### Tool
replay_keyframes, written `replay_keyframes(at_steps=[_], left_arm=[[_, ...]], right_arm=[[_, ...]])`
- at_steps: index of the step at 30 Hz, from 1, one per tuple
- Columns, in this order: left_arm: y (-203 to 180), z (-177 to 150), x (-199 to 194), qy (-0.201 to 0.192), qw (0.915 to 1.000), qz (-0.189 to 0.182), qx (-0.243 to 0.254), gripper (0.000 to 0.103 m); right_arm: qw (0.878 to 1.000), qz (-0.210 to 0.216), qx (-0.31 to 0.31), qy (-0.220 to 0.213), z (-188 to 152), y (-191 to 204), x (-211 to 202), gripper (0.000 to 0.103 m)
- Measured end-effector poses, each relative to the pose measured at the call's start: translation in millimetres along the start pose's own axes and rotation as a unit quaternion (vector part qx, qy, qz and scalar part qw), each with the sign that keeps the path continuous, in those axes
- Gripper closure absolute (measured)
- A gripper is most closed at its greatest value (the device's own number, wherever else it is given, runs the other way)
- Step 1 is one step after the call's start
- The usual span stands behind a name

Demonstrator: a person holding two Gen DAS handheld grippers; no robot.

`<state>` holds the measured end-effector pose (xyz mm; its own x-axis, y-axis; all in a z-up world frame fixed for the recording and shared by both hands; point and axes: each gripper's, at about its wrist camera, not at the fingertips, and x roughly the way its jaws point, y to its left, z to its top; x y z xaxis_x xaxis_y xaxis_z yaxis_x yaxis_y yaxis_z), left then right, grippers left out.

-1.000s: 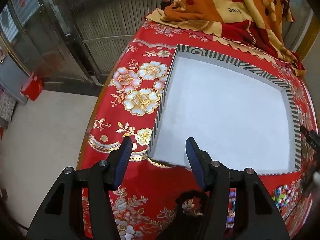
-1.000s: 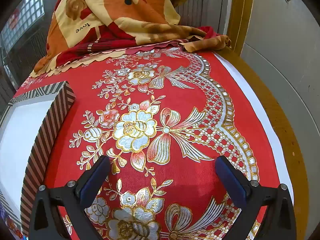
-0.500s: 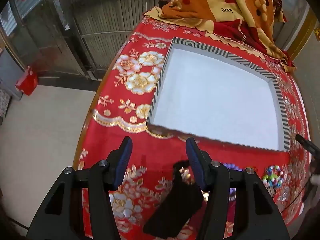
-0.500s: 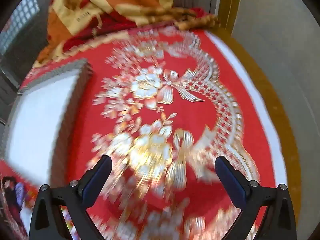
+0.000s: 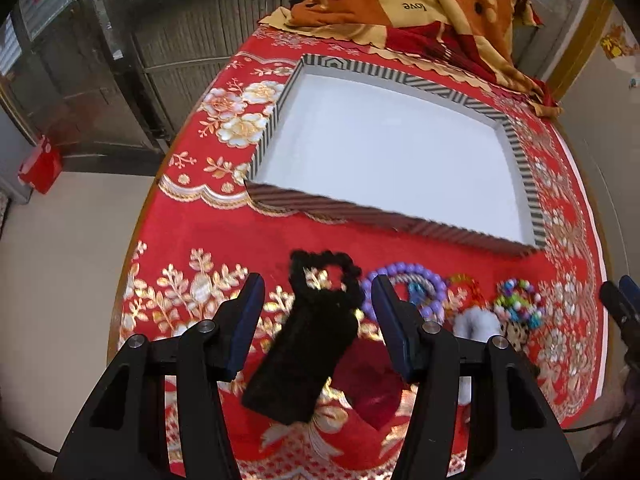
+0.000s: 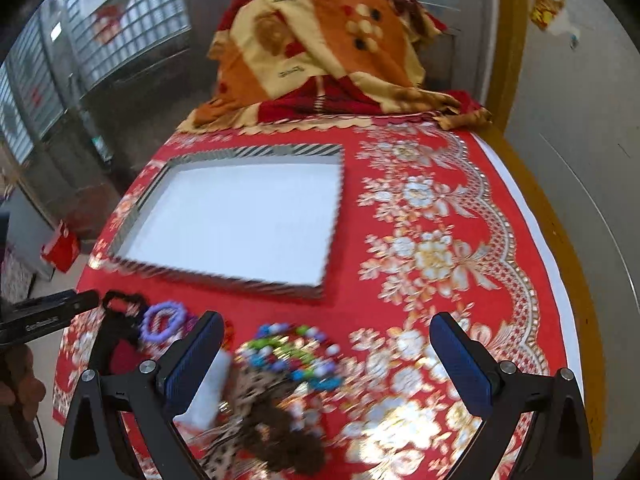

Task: Organize jewelry
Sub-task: 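Move both tools down toward the jewelry row in front of the tray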

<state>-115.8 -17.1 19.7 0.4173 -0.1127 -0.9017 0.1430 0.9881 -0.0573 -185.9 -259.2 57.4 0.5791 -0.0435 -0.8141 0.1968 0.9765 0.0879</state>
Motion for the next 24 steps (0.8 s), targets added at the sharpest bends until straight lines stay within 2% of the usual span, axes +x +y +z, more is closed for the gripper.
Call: replay_keyframes(at_steps=[8, 24], left_arm=[[0.2, -15.6, -12.4, -0.010, 1.0000, 0.002, 0.001, 0.048], [14.6, -27.7, -33.0, -0.033, 0.9992, 0.013, -0.015, 0.048]], right_arm=[[1.000, 0.001, -0.021, 0.005, -15.3, 30.2, -10.8, 0.000], [0.998, 0.007, -0.063, -0.004, -13.7, 75.5, -16.4, 0.000]])
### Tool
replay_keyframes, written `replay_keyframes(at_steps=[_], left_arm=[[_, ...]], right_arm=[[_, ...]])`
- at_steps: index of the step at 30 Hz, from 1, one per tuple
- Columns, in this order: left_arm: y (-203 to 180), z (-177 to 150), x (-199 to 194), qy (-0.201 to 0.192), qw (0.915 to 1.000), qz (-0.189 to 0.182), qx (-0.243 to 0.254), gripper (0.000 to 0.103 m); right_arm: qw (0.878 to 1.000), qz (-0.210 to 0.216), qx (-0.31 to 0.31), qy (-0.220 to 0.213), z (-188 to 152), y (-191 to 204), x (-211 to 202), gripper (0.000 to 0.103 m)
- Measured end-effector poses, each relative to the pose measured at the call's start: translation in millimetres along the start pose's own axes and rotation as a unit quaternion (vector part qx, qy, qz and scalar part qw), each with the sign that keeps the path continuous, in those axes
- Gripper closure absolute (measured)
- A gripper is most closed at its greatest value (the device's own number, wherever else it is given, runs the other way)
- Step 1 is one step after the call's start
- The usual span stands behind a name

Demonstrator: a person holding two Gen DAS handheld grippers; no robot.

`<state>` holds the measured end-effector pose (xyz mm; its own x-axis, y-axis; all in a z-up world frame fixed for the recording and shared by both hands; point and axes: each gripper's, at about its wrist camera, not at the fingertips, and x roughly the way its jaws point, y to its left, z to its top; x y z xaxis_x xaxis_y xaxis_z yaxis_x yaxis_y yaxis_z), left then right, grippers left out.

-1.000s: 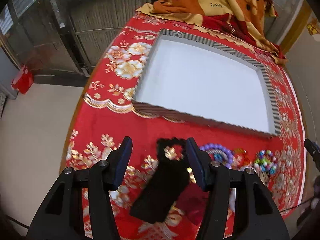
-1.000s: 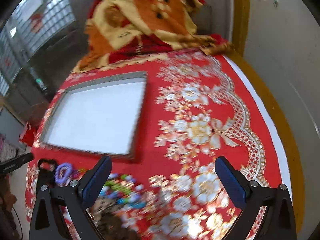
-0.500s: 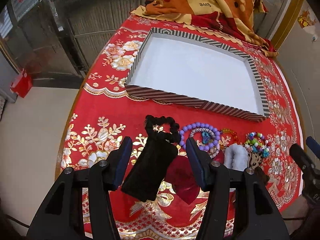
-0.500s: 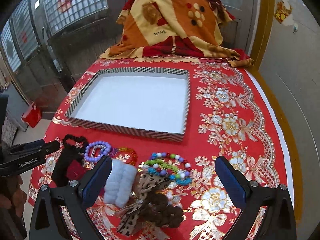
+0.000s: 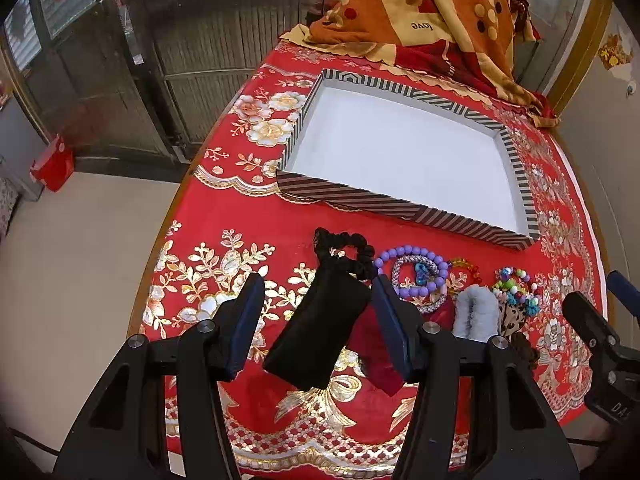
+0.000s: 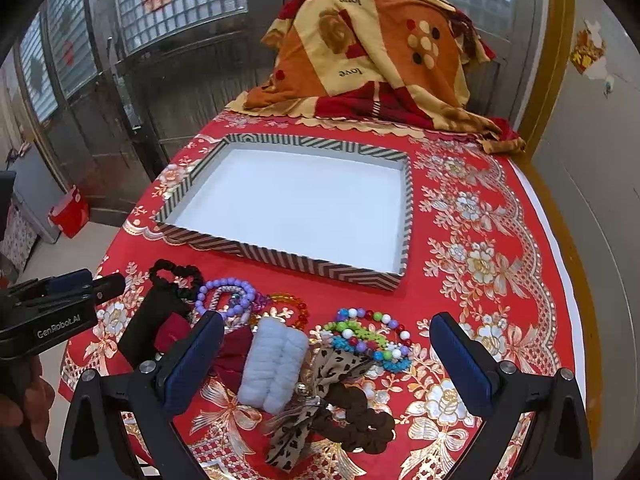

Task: Organize jewelry
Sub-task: 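Move both tools down toward the jewelry row in front of the tray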

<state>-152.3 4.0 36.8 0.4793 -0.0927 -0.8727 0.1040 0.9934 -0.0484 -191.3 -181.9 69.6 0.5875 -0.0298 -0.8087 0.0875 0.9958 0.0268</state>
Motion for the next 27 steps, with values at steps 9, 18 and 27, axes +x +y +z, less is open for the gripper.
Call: replay_keyframes(at_steps=[9, 18, 27], left_arm=[[1.7, -0.6, -0.3, 0.003, 1.0000, 0.008, 0.002, 0.048], [1.1, -0.9, 4.1, 0.009, 0.9999, 0.013, 0.000, 0.048], [-0.4, 0.2, 8.0, 0.013, 0.9998, 0.017, -0.002, 0.048]], right_arm=[[1.000, 0.009, -0.008, -0.003, 0.9, 6.7, 1.1, 0.000], [1.000, 0.024, -0.010, 0.002, -0.2, 6.4, 5.8, 0.000], [0.999, 0.033, -0.012, 0.011, 0.4, 9.1, 10.1, 0.000]])
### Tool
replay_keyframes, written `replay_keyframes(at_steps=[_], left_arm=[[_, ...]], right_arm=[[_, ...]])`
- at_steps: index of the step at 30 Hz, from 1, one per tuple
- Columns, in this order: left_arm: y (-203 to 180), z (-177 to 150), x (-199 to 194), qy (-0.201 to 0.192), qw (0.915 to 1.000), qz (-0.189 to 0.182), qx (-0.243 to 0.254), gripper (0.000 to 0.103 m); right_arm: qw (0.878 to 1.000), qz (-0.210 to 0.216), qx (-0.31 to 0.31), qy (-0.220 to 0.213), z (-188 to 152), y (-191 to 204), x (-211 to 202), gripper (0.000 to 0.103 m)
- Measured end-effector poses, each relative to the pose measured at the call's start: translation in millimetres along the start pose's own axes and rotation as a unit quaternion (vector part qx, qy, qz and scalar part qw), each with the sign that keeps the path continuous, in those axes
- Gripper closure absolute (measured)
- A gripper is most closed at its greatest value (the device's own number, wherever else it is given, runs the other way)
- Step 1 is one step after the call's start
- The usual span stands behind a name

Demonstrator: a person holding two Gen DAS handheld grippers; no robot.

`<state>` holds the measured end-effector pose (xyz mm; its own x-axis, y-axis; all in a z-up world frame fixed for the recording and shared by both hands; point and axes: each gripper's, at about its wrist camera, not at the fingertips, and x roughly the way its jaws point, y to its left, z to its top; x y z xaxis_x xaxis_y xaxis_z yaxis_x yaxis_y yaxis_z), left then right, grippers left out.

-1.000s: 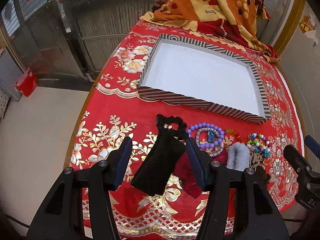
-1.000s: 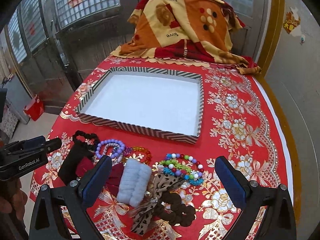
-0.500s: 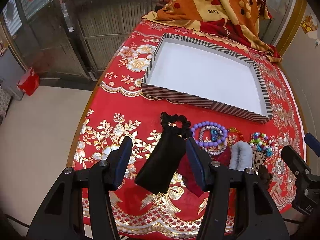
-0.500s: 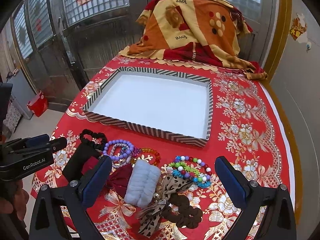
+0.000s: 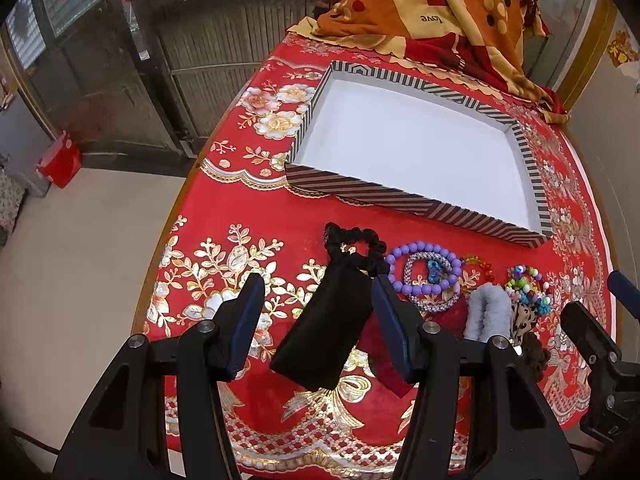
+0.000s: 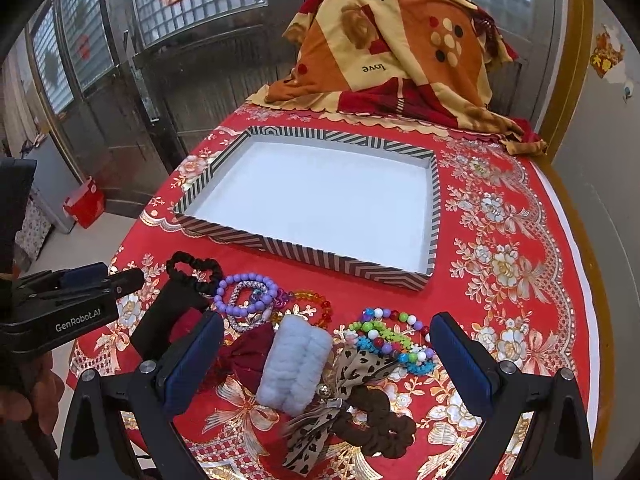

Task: Organize jewelry
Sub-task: 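Move both tools down toward the jewelry row in front of the tray, then grasp the black velvet pouch with the left tool while the right tool grasps the light blue fluffy scrunchie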

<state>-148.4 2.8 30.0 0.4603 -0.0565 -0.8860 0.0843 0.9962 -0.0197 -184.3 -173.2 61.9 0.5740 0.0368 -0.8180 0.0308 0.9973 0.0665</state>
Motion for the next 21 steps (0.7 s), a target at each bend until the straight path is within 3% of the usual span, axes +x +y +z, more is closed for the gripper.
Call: replay_keyframes(at_steps=[21], left_arm=[[-0.9, -0.2, 9.4, 0.013, 0.9999, 0.001, -0.001, 0.048]], right_arm=[[1.000, 0.013, 0.007, 0.023, -2.8, -6.7, 9.0, 0.000]])
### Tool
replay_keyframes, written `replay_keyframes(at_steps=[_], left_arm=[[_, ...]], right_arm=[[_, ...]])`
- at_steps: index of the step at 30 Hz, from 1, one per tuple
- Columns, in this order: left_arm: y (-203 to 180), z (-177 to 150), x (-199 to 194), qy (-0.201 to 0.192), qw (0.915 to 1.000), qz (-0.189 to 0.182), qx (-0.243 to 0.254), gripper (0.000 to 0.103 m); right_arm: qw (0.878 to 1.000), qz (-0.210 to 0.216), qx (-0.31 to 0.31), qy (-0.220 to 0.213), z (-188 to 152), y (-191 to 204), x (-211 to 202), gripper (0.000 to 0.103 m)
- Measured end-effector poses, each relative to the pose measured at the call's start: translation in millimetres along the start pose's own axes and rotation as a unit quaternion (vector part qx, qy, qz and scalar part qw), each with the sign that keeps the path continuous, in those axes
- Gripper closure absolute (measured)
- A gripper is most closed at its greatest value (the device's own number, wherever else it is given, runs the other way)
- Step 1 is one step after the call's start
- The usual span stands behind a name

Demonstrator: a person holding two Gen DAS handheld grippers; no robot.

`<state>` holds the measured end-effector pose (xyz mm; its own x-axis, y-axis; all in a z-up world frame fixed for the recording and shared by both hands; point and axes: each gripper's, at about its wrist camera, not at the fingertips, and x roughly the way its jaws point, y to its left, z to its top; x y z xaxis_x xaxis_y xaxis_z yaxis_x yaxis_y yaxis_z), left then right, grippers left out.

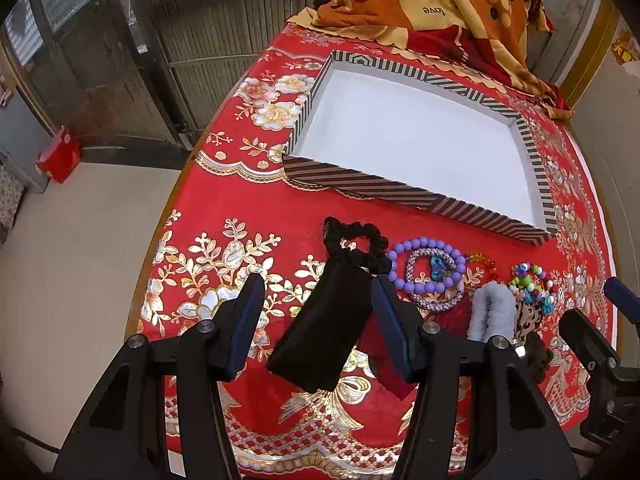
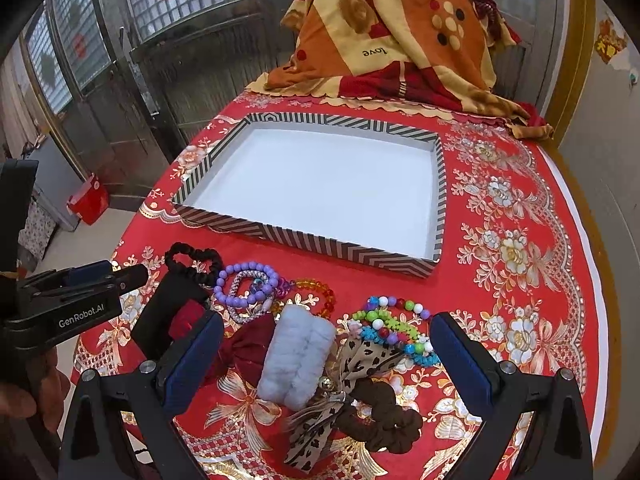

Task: Organize jewelry
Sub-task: 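Grasp the black velvet pouch with the left tool while the right tool grasps the light blue fluffy scrunchie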

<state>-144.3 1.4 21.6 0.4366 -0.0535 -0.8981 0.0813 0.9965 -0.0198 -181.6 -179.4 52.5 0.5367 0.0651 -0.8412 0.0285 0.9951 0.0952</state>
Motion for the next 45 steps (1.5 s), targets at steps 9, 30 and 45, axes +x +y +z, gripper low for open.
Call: replay_keyframes(at_steps=[9, 30, 45], left_arm=[[-0.4, 0.8, 3.1, 0.005, 1.0000, 0.001, -0.003, 0.048], [37.1, -0.9, 11.1, 0.041, 0.9970, -0.064, -0.014, 0.048], [19.7, -20.9, 54.5, 0.130, 0.9843, -0.105, 0.055, 0.048]], right_arm=[[1.000, 0.002, -0.006, 0.005, -0.2, 0.7, 2.5, 0.000], [0.998, 0.031, 0.008, 0.050, -16.8, -8.6, 17.4, 0.021], [0.991, 0.078, 0.027, 0.102, -14.3, -5.9, 56.9, 0.039]])
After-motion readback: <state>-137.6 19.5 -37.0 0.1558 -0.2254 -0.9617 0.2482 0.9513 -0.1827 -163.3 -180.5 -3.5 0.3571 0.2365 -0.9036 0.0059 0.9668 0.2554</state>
